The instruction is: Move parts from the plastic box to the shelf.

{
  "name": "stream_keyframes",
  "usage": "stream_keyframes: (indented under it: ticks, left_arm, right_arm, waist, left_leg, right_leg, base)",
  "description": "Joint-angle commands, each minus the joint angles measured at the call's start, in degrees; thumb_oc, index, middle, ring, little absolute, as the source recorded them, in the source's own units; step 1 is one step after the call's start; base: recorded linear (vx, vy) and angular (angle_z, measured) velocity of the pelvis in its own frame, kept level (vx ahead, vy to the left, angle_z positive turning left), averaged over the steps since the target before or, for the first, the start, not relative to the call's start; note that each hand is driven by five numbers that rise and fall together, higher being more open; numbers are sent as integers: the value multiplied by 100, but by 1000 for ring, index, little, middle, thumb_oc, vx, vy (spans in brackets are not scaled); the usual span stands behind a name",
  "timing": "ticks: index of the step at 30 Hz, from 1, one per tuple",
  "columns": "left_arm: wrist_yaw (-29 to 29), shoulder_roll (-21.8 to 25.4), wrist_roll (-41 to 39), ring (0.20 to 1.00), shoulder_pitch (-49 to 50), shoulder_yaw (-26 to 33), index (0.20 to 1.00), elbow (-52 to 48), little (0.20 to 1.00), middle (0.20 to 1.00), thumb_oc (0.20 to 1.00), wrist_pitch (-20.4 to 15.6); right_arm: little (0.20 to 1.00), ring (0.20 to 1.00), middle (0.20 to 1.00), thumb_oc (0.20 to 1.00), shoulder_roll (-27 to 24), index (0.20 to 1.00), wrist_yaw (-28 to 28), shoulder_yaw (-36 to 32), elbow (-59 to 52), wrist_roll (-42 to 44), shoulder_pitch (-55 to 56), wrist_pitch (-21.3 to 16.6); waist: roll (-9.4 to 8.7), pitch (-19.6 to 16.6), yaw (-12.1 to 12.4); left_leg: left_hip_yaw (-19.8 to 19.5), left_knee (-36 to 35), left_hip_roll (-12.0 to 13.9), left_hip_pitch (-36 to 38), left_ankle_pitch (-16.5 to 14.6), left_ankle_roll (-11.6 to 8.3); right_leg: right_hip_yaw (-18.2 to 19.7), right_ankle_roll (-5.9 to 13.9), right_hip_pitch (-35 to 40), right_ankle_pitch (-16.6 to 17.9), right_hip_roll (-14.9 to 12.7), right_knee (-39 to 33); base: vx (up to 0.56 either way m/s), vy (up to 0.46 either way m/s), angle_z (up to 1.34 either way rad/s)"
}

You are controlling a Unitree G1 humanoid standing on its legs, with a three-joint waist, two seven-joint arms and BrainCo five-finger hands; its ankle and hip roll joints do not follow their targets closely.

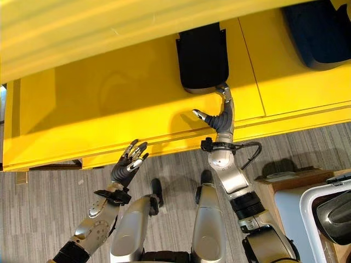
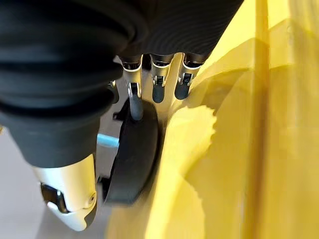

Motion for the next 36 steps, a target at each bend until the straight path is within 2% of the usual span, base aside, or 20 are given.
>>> stream_keyframes:
  ticks: [1, 4, 6, 10, 14, 18, 20, 22, 24, 27, 28, 29, 30, 31, 32, 34, 35, 36]
  left_arm:
    - [-167, 58, 13, 1000, 204, 75, 1000, -597, 1000, 1000, 1000, -585]
    - [-222, 127, 10, 1000, 469, 330, 1000, -921, 1000, 1000, 1000, -472]
    - [-216, 223, 32, 1000, 598, 479, 1000, -1069, 1000, 1000, 1000, -426]
    - [-203, 327, 20, 1000, 737, 592, 1000, -1202, 1000, 1000, 1000, -497]
    - [-279, 398, 81, 1000, 821, 661, 1000, -1277, 1000, 1000, 1000, -567]
    - [-479, 438, 182, 1000, 860, 662, 1000, -1280, 1000, 1000, 1000, -489]
    - [-864, 499, 270, 1000, 856, 634, 1000, -1234, 1000, 1000, 1000, -326]
    - [-1385, 589, 498, 1000, 819, 552, 1000, -1171, 1000, 1000, 1000, 22]
    - [-1597, 668, 873, 1000, 817, 393, 1000, -1032, 1000, 1000, 1000, 236]
    - [-1886, 830, 1466, 1000, 713, 80, 1000, -724, 1000, 1000, 1000, 83]
    - [-2172, 912, 1514, 1000, 670, -33, 1000, -667, 1000, 1000, 1000, 24]
    - [-2472, 999, 1421, 1000, 705, -171, 1000, -572, 1000, 1000, 1000, 48]
    - [-2472, 999, 1421, 1000, 705, -171, 1000, -572, 1000, 1000, 1000, 48]
    - [-2399, 1025, 1484, 1000, 713, -248, 1000, -466, 1000, 1000, 1000, 96]
    - [-2144, 1033, 1537, 1000, 752, -324, 1000, -253, 1000, 1000, 1000, 95]
    - [-2133, 996, 1323, 1000, 833, -322, 1000, -128, 1000, 1000, 1000, 68]
    - [-2080, 978, 1355, 1000, 1094, -167, 1000, 63, 1000, 1000, 1000, -103]
    - [-2179, 964, 1303, 1000, 1229, -55, 1000, 216, 1000, 1000, 1000, -184]
  right_arm:
    - [1000, 1000, 1000, 1000, 1, 1000, 282, 52, -612, 80, 231, -463]
    - [1000, 1000, 1000, 1000, -437, 1000, 795, -77, -1440, 104, 1328, -393]
    - [1000, 1000, 1000, 1000, -704, 1000, 850, -272, -1602, 227, 1797, -534]
    - [1000, 1000, 1000, 1000, -864, 1000, 788, -426, -1692, 350, 2102, -719]
    - [1000, 1000, 1000, 1000, -971, 1000, 775, -493, -1790, 320, 2232, -1081]
    - [1000, 1000, 1000, 1000, -1017, 1000, 870, -501, -1785, 300, 2357, -1329]
    - [1000, 1000, 1000, 1000, -1053, 1000, 858, -552, -1685, 406, 2443, -1359]
    - [1000, 1000, 1000, 1000, -1083, 1000, 804, -602, -1536, 510, 2472, -1286]
    - [1000, 1000, 1000, 1000, -1122, 1000, 808, -686, -1342, 608, 2487, -1272]
    - [1000, 1000, 1000, 1000, -1161, 1000, 805, -770, -1087, 1042, 2529, -1135]
    - [1000, 1000, 1000, 1000, -1176, 1000, 857, -836, -1010, 1131, 2547, -1142]
    - [1000, 1000, 1000, 1000, -1197, 1000, 1149, -912, -902, 1218, 2568, -1073]
    - [1000, 1000, 1000, 1000, -1197, 1000, 1149, -912, -902, 1218, 2568, -1073]
    - [1000, 1000, 1000, 1000, -1172, 1000, 1313, -933, -870, 1038, 2618, -1110]
    - [1000, 1000, 1000, 1000, -1187, 1000, 1420, -938, -885, 1043, 2707, -1086]
    - [1000, 1000, 1000, 1000, -1164, 1000, 1425, -967, -845, 1099, 2760, -1055]
    - [1000, 1000, 1000, 1000, -1009, 1000, 1399, -1108, -723, 1301, 2936, -934]
    - [1000, 1000, 1000, 1000, -839, 1000, 1359, -1225, -550, 1567, 3078, -721]
  waist:
    - [-203, -180, -66]
    - [-347, -352, -193]
    - [-473, -444, -235]
    - [-587, -528, -236]
    - [-668, -655, -212]
    - [-726, -803, -211]
    - [-763, -850, -216]
    - [-796, -890, -247]
    - [-827, -905, -307]
    - [-900, -920, -439]
    - [-918, -922, -490]
    - [-936, -949, -548]
    - [-936, -949, -548]
    - [-871, -981, -570]
    - [-888, -1039, -598]
    - [-904, -1079, -594]
    - [-879, -1220, -629]
    - [-806, -1329, -622]
  left_leg:
    - [361, 366, -80, 271, -566, 478]
    - [406, -64, -118, 563, -441, 494]
    - [437, -240, -147, 670, -395, 489]
    - [481, -410, -155, 783, -365, 482]
    - [517, -671, -162, 954, -325, 475]
    - [571, -893, -170, 1154, -301, 481]
    - [575, -927, -160, 1176, -295, 474]
    - [607, -981, -187, 1220, -322, 504]
    - [638, -975, -223, 1258, -369, 532]
    - [731, -950, -299, 1330, -493, 609]
    - [771, -943, -323, 1353, -537, 633]
    - [864, -928, -360, 1392, -602, 647]
    - [864, -928, -360, 1392, -602, 647]
    - [899, -984, -363, 1530, -760, 650]
    - [1078, -1109, -357, 1675, -723, 648]
    - [1185, -1209, -348, 1787, -686, 639]
    - [1325, -1474, -317, 1971, -553, 657]
    - [1358, -1591, -255, 1978, -388, 692]
  right_leg:
    - [52, 231, 665, 216, -129, -703]
    - [97, 392, 926, 414, -92, -1156]
    - [114, 467, 1053, 505, -65, -1391]
    - [108, 533, 1220, 600, -47, -1668]
    - [96, 608, 1434, 736, -39, -2029]
    - [83, 717, 1609, 908, -84, -2329]
    - [89, 779, 1647, 1006, -110, -2454]
    - [123, 855, 1649, 1127, -147, -2584]
    - [182, 941, 1630, 1271, -196, -2683]
    - [266, 1091, 1574, 1559, -306, -2888]
    - [282, 1132, 1558, 1690, -363, -2985]
    - [226, 1196, 1547, 1884, -468, -3146]
    - [226, 1196, 1547, 1884, -468, -3146]
    - [91, 1283, 1629, 1944, -508, -3241]
    - [-161, 1337, 1612, 2058, -577, -3211]
    - [-310, 1353, 1582, 2153, -634, -3162]
    - [-359, 1316, 1540, 2082, -687, -2566]
    - [-369, 1165, 1565, 1748, -640, -1910]
  base:
    - [-30, 97, -7]
    - [-58, 83, -8]
    - [-67, 12, -7]
    - [-56, -3, -4]
    - [-53, 13, -2]
    - [-41, 77, -2]
    - [-81, 101, -5]
    - [-96, 140, -5]
    - [-87, 186, -8]
    - [-79, 211, -11]
    - [-96, 300, -18]
    - [-68, 219, -21]
    - [14, 261, -30]
    - [59, 220, -28]
    - [62, 247, -24]
    - [5, 100, -69]
    - [-16, 80, -127]
    - [-30, 74, -125]
